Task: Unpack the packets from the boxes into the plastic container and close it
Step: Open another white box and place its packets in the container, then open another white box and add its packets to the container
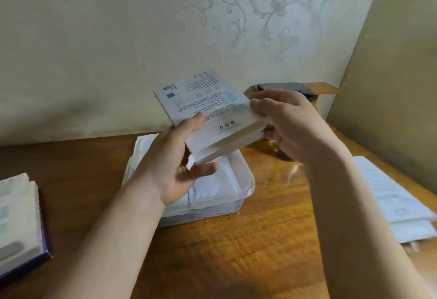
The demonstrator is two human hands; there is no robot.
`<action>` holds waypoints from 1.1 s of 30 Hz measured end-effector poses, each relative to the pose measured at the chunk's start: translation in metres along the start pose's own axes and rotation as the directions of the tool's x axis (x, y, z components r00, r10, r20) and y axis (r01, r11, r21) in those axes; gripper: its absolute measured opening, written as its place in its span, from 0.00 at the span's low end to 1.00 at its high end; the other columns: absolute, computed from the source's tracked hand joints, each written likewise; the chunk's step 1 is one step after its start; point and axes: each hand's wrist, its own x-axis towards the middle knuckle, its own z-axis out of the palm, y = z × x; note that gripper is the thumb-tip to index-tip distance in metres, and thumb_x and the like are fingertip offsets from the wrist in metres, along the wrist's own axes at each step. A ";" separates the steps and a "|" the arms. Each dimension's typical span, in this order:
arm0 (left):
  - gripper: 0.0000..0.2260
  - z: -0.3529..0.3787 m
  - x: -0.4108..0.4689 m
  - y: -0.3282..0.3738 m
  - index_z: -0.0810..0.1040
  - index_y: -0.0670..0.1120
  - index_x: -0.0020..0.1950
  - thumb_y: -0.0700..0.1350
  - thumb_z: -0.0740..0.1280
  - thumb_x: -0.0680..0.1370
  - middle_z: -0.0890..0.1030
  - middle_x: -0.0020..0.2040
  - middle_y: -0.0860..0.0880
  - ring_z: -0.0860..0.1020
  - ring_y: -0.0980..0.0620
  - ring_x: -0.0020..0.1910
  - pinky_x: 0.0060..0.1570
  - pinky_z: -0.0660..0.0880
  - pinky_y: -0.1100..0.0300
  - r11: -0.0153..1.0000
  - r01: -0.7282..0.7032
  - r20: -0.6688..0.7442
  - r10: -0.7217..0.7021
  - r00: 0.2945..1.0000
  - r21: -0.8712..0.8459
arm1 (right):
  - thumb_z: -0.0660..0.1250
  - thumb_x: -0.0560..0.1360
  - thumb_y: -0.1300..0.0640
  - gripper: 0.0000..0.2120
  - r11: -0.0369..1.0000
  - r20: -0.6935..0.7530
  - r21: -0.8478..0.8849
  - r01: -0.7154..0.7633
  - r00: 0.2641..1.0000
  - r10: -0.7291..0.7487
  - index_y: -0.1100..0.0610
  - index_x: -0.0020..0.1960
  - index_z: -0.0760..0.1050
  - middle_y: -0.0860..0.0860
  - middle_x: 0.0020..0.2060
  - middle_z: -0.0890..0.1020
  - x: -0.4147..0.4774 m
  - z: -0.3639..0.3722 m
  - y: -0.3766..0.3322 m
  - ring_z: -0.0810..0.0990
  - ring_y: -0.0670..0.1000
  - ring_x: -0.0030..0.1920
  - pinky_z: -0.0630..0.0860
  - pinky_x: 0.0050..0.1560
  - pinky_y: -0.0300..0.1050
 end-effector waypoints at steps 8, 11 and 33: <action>0.08 0.097 -0.002 -0.031 0.82 0.50 0.56 0.51 0.67 0.82 0.83 0.34 0.53 0.78 0.58 0.25 0.19 0.69 0.66 0.974 0.154 0.165 -0.181 0.969 0.166 | 0.66 0.79 0.62 0.06 0.993 -0.271 -0.099 -0.062 0.962 0.033 0.56 0.47 0.82 0.59 0.44 0.84 -0.046 -0.111 -0.001 0.83 0.56 0.38 0.81 0.40 0.51; 0.08 0.128 0.004 -0.058 0.82 0.47 0.58 0.47 0.67 0.82 0.84 0.39 0.49 0.78 0.56 0.26 0.20 0.68 0.65 0.964 0.155 0.165 -0.193 0.967 0.217 | 0.65 0.80 0.62 0.06 0.985 -0.337 -0.124 -0.119 0.939 0.071 0.58 0.50 0.81 0.57 0.43 0.83 -0.063 -0.155 0.011 0.81 0.53 0.36 0.79 0.33 0.44; 0.13 0.217 0.021 -0.199 0.78 0.41 0.52 0.51 0.63 0.84 0.84 0.57 0.47 0.81 0.50 0.41 0.33 0.76 0.60 0.607 0.096 0.012 -0.171 0.985 0.789 | 0.56 0.80 0.59 0.15 0.727 -0.478 -0.560 -0.398 0.871 0.108 0.58 0.43 0.80 0.54 0.42 0.81 -0.095 -0.252 0.127 0.77 0.51 0.41 0.73 0.37 0.45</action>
